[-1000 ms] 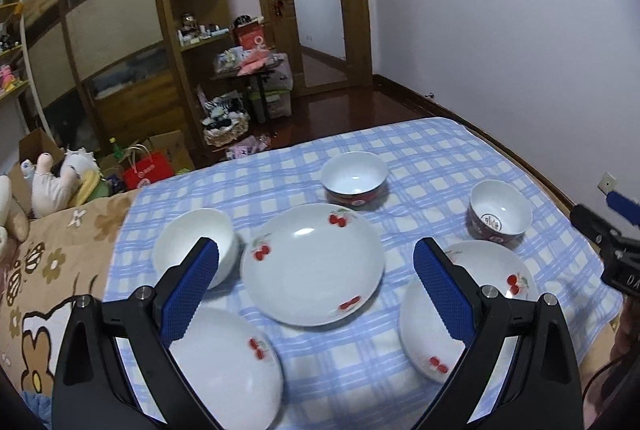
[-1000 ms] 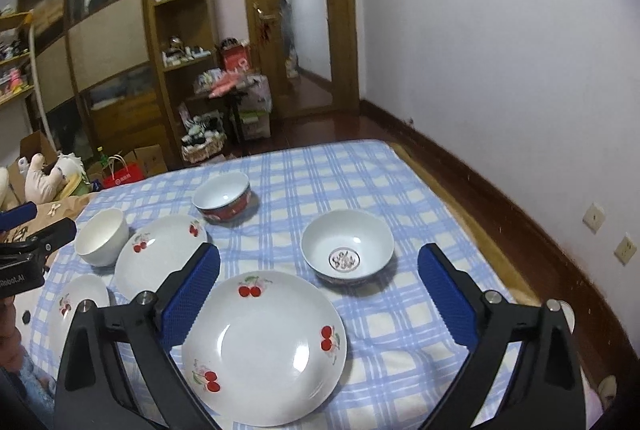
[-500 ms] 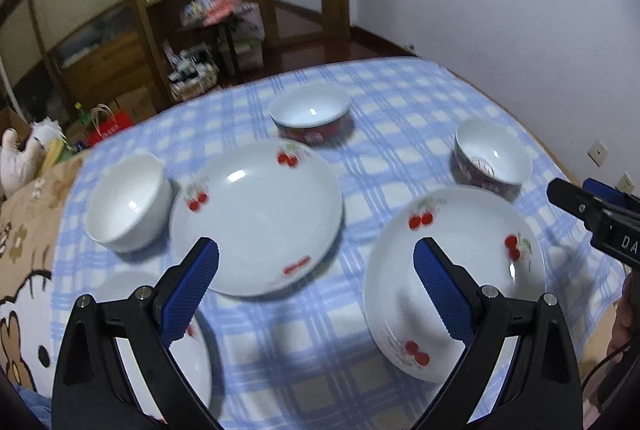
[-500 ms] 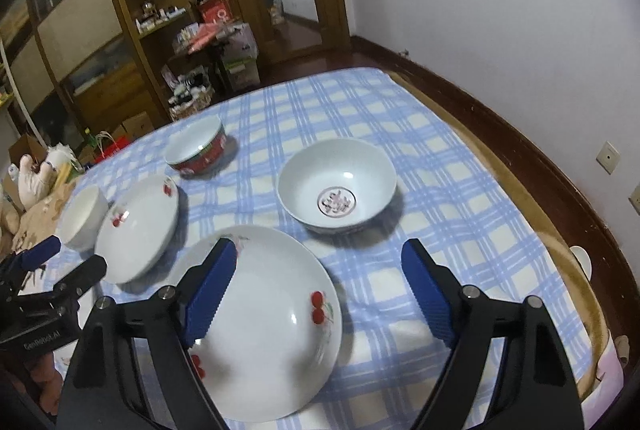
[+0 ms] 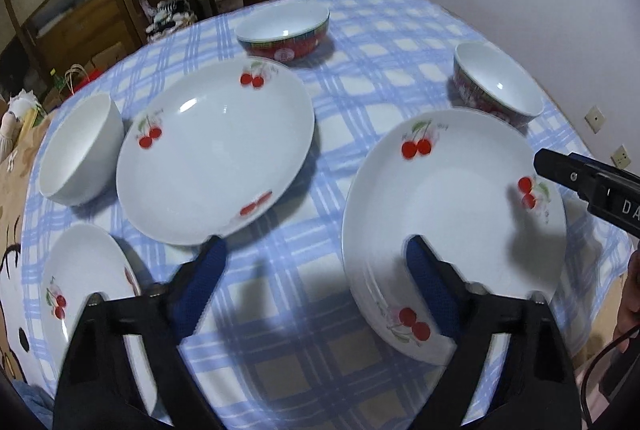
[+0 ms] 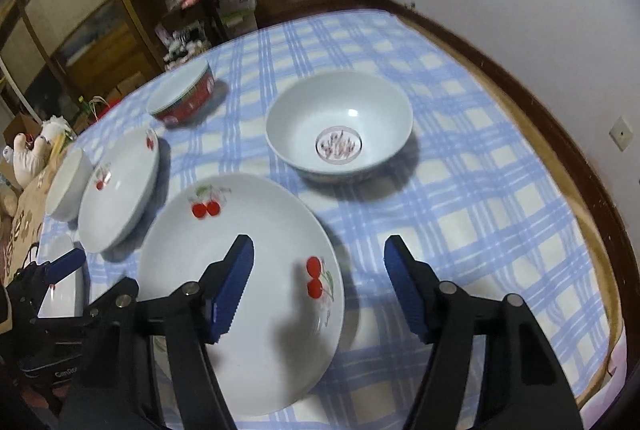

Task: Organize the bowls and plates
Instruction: 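Move both grippers toward opposite rims of the large cherry-print plate, then close both grippers on the cherry plate rims and lift it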

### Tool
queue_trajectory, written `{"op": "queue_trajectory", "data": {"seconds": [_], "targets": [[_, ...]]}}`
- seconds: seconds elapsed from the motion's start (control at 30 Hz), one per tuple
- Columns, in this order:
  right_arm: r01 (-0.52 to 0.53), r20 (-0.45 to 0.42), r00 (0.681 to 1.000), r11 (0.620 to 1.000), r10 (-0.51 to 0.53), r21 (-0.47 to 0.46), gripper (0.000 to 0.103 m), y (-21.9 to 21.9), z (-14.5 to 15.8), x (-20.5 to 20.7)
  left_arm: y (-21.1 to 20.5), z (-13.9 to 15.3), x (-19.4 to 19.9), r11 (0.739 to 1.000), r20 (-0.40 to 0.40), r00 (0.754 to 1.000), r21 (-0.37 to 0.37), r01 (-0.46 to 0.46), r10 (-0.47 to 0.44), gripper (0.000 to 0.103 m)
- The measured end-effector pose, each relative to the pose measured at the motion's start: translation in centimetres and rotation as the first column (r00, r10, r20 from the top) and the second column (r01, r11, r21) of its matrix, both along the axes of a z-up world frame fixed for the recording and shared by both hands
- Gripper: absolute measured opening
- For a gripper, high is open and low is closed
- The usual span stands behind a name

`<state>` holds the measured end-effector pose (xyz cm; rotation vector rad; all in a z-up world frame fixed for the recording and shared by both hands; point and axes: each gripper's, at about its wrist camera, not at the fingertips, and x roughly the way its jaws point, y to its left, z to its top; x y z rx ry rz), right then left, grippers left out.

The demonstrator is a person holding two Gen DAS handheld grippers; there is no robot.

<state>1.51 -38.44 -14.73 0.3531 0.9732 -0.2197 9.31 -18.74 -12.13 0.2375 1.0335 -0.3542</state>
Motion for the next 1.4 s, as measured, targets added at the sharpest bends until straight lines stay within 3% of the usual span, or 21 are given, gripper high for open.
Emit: {"op": "queue_trajectory", "data": {"seconds": [0.1,0.17,0.23,0.33,0.47,0.7,0.9,1.03,1.17,1.4], "targets": [[-0.004,-0.028,1.000,1.000,0.005,0.030,0.066,-0.3,-0.8,0.4,0.2,-1.2,0.2,1.000,-0.078,0.997,-0.028,-0.013,0.010,0.058],[-0.010,-0.035,0.999,0.998,0.012,0.057,0.048,-0.4,-1.3,0.5,0.3,-1.8,0.4,0.999,-0.106,0.994,-0.036,-0.021,0.017,0.044],[-0.018,-0.043,0.999,0.995,0.022,0.098,0.036,-0.4,-1.9,0.6,0.3,-2.3,0.8,0.998,-0.134,0.991,-0.050,-0.024,0.018,0.038],[-0.017,-0.054,0.998,0.994,0.023,0.109,0.033,-0.5,-2.3,0.8,0.2,-2.7,1.2,0.996,-0.157,0.988,-0.091,-0.022,0.008,0.030],[-0.011,-0.050,0.999,0.993,0.016,0.117,0.030,-0.5,-2.4,0.8,-0.7,-2.7,0.9,0.996,-0.137,0.990,-0.086,0.034,-0.046,0.014],[-0.012,-0.070,0.997,0.996,0.018,0.085,0.030,-0.1,-2.4,1.0,-1.0,-2.4,0.9,0.994,-0.122,0.991,-0.095,0.050,-0.061,0.013],[-0.017,-0.062,0.998,0.993,0.024,0.113,0.029,-0.2,-2.1,0.5,0.1,-2.1,0.7,0.991,-0.150,0.988,-0.132,0.018,-0.037,0.013],[-0.050,-0.048,0.997,0.989,0.057,0.138,0.029,0.5,-1.8,0.1,0.8,-1.5,0.2,0.993,-0.141,0.990,-0.117,-0.004,-0.013,0.013],[-0.087,-0.047,0.995,0.988,0.093,0.129,0.029,1.5,-1.3,-0.2,2.2,-0.9,0.1,0.987,-0.185,0.983,-0.158,-0.038,0.008,0.013],[-0.146,-0.050,0.986,0.974,0.157,0.175,0.029,2.6,-1.1,-0.5,4.3,-0.5,-0.9,0.987,-0.223,0.974,-0.144,-0.078,0.044,0.013]]}}
